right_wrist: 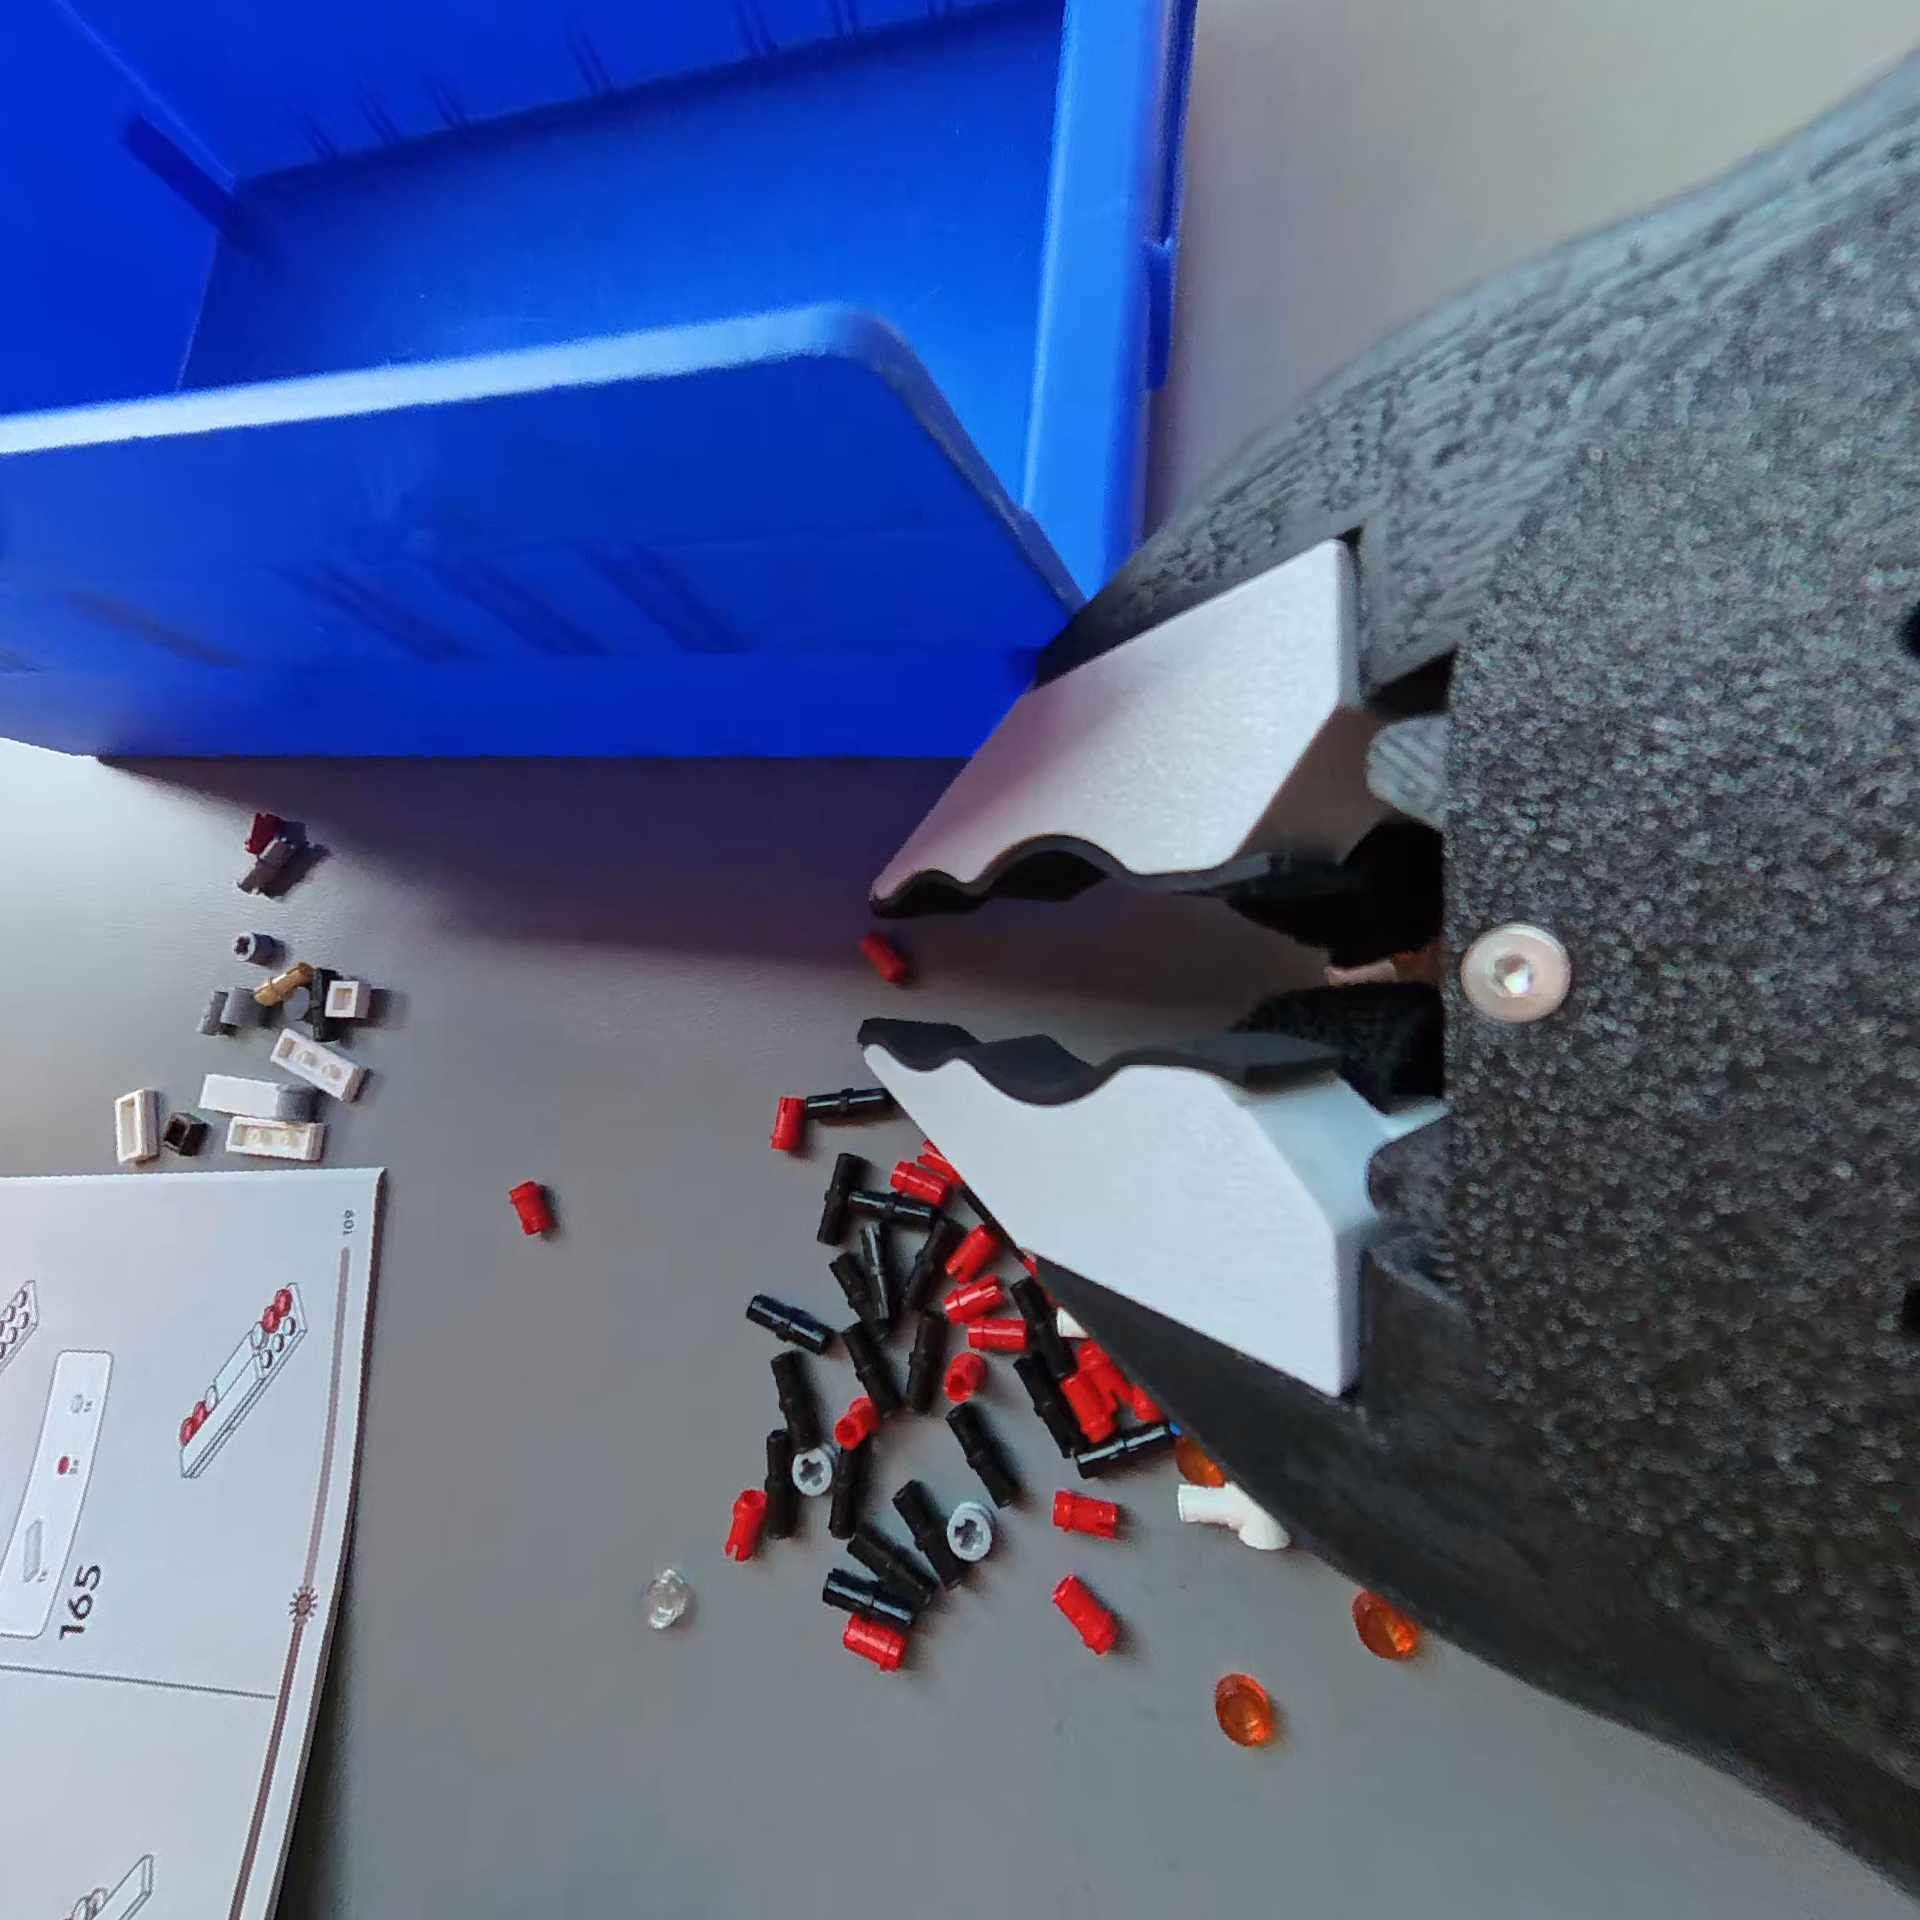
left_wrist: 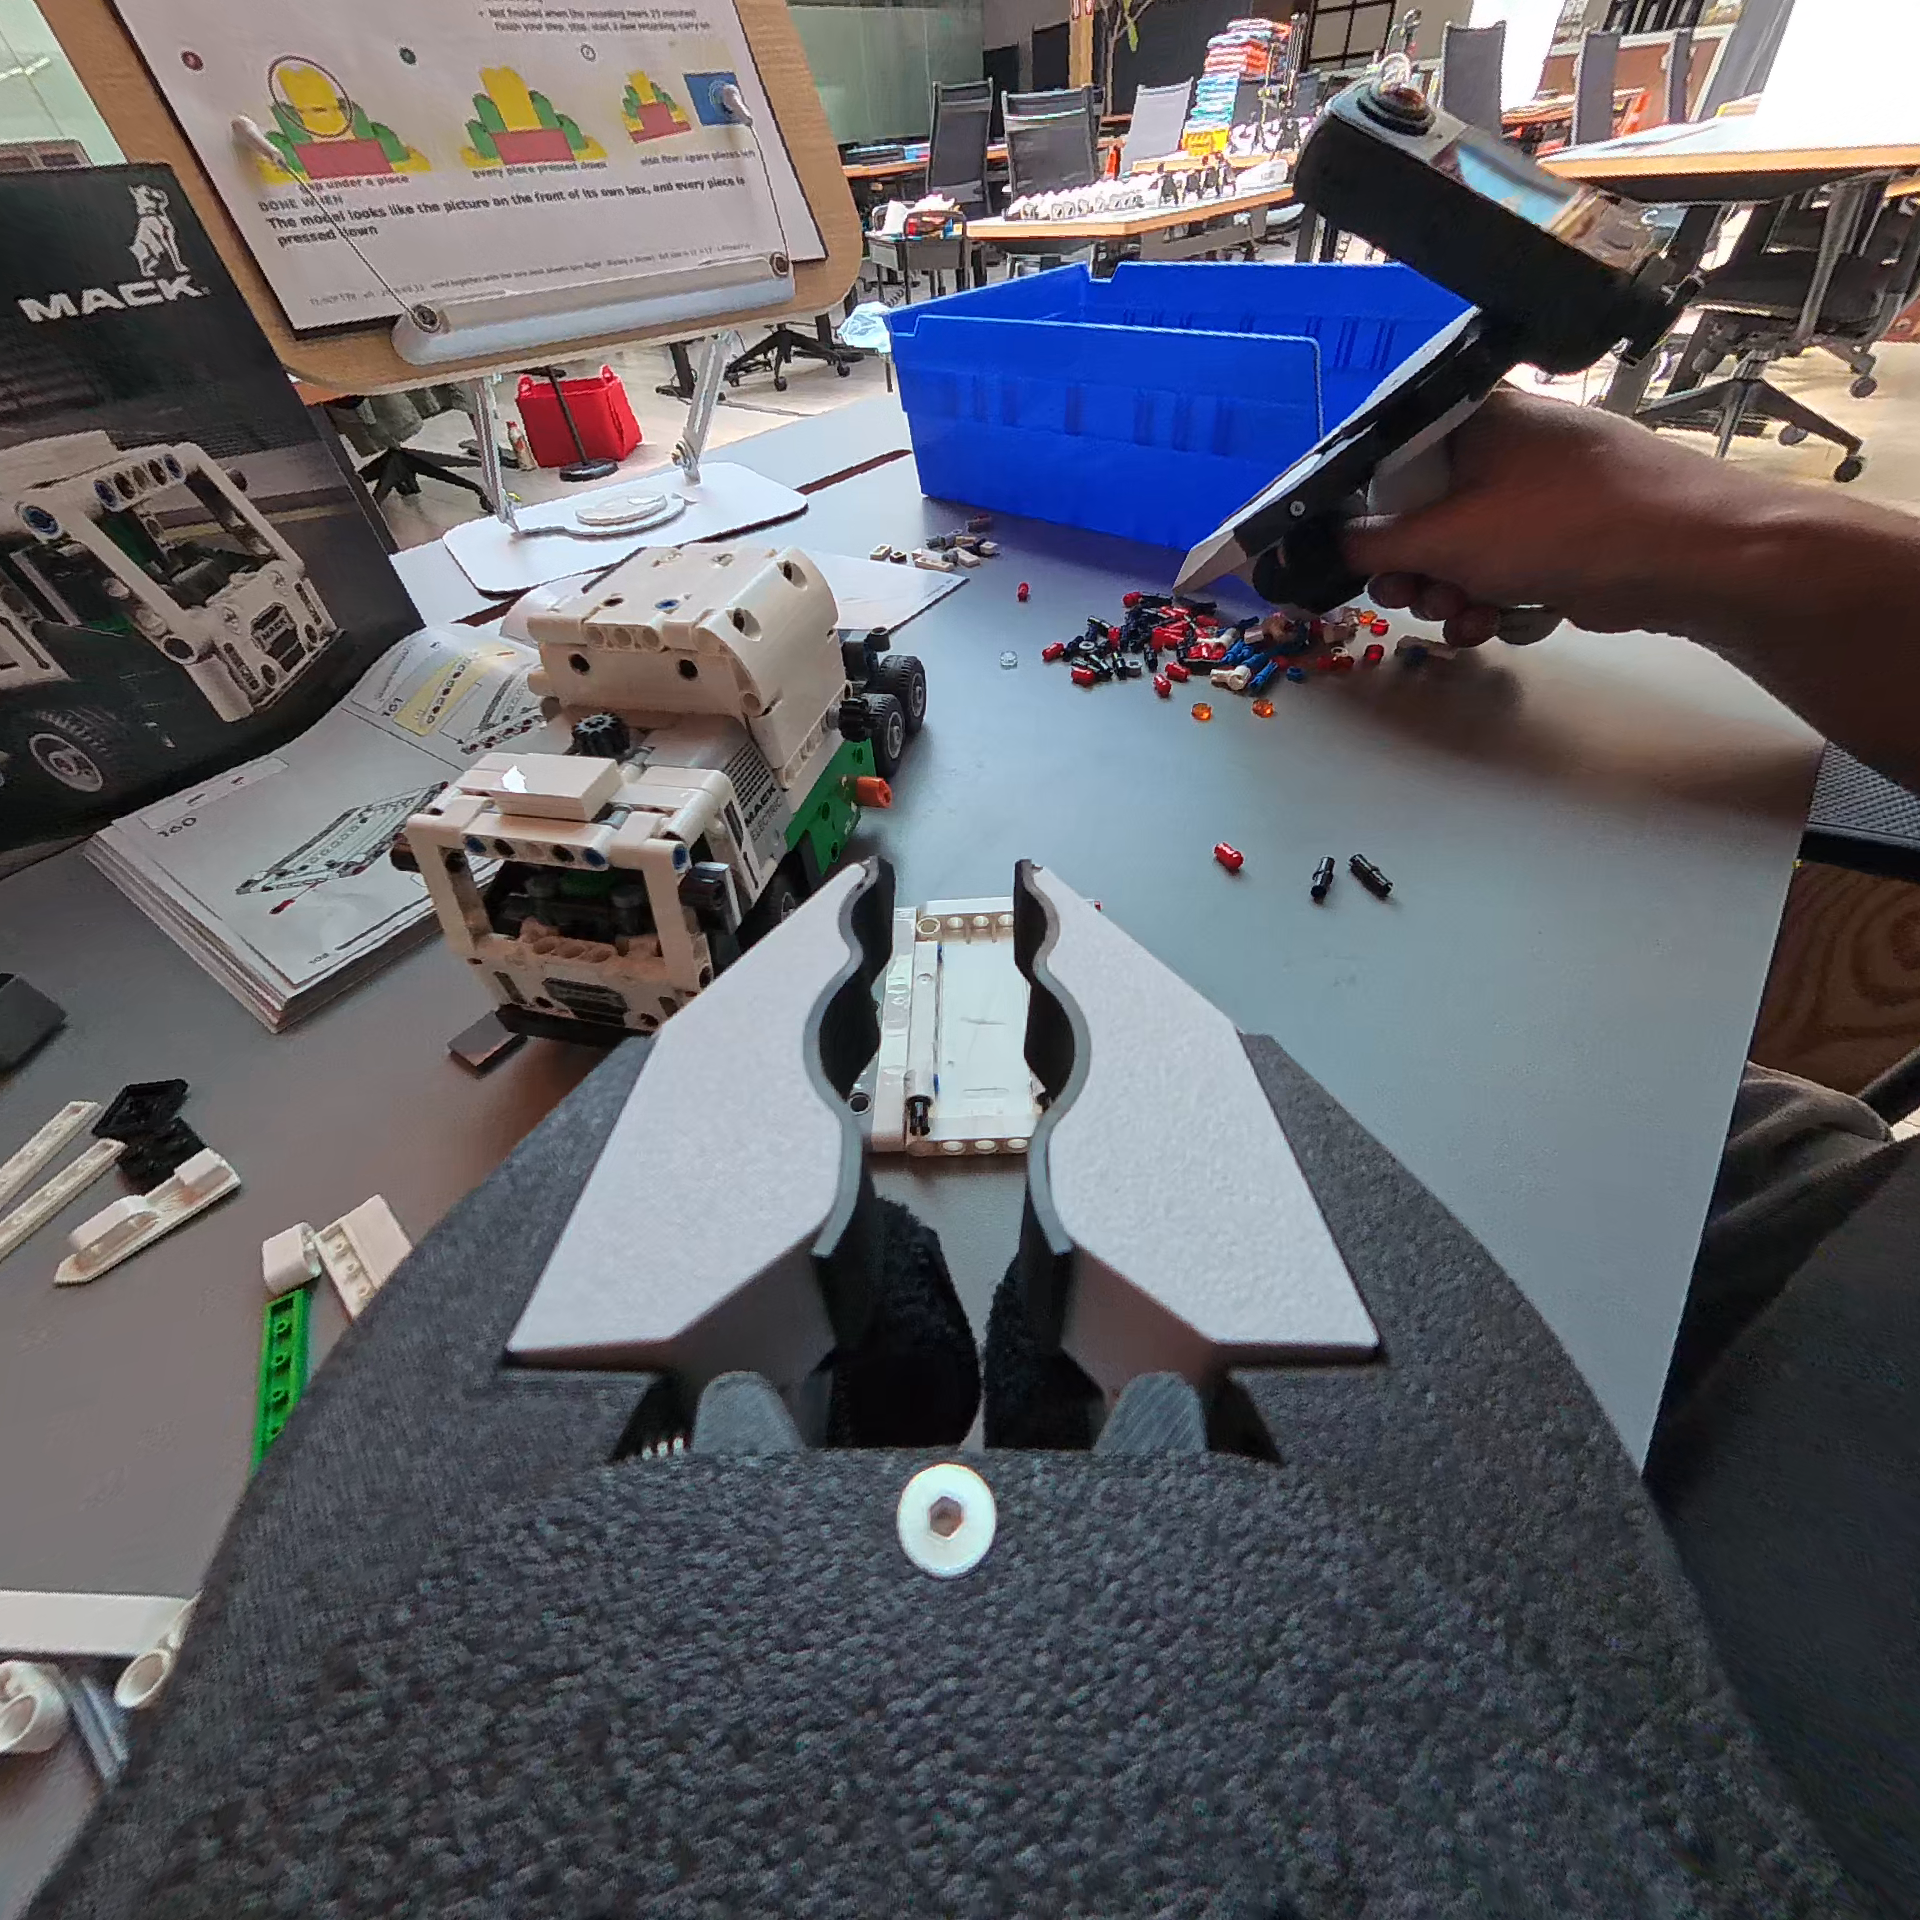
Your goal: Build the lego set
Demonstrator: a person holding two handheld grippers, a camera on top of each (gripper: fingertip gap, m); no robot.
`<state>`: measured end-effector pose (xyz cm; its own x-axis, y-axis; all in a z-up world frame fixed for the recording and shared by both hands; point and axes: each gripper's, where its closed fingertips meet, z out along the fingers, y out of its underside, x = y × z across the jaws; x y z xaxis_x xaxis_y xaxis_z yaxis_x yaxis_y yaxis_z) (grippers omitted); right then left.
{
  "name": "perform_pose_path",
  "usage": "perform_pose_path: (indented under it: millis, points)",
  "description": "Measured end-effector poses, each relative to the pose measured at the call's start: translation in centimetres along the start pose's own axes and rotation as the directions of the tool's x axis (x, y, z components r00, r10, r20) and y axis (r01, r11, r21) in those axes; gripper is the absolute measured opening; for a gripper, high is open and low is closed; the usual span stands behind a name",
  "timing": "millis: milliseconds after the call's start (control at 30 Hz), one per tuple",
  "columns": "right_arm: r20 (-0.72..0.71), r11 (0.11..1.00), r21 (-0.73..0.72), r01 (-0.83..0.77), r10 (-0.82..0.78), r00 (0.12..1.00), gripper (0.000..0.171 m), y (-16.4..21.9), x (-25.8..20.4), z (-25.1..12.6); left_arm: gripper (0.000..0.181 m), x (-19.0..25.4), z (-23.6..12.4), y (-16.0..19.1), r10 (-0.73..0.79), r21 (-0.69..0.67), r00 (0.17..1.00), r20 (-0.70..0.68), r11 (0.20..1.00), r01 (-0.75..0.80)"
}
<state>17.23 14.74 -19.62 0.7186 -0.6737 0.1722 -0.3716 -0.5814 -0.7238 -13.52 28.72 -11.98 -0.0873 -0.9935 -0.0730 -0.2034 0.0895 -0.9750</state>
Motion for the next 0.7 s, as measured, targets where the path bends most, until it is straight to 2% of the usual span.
perform_pose_path:
  millis: [100, 500, 600, 700]
  points:
    - [-0.001, 1.0, -0.004, 0.017, -0.017, 1.0, 0.01, 0.1, 0.0, 0.0, 0.02, 0.0, -0.1, -0.1, 0.002, 0.008, 1.0, 0.003, 1.0, -0.002]
    - [0.018, 0.998, 0.027, 0.064, -0.064, 0.998, 0.004, -0.1, -0.5, -0.1, 0.02, -0.1, 0.0, 0.0, -0.004, -0.001, 1.0, 0.002, 1.0, 0.004]
    - [0.03, 0.99, 0.101, 0.096, -0.099, 0.995, 0.003, -1.3, -0.9, -1.2, 0.02, -0.1, 0.0, 0.0, -0.006, -0.001, 1.0, 0.002, 1.0, 0.006]
    - [0.106, 0.943, 0.241, 0.231, -0.262, 0.959, 0.003, -3.3, -3.6, -3.9, 0.02, -0.1, 0.0, 0.0, -0.007, -0.004, 1.0, 0.001, 1.0, 0.007]
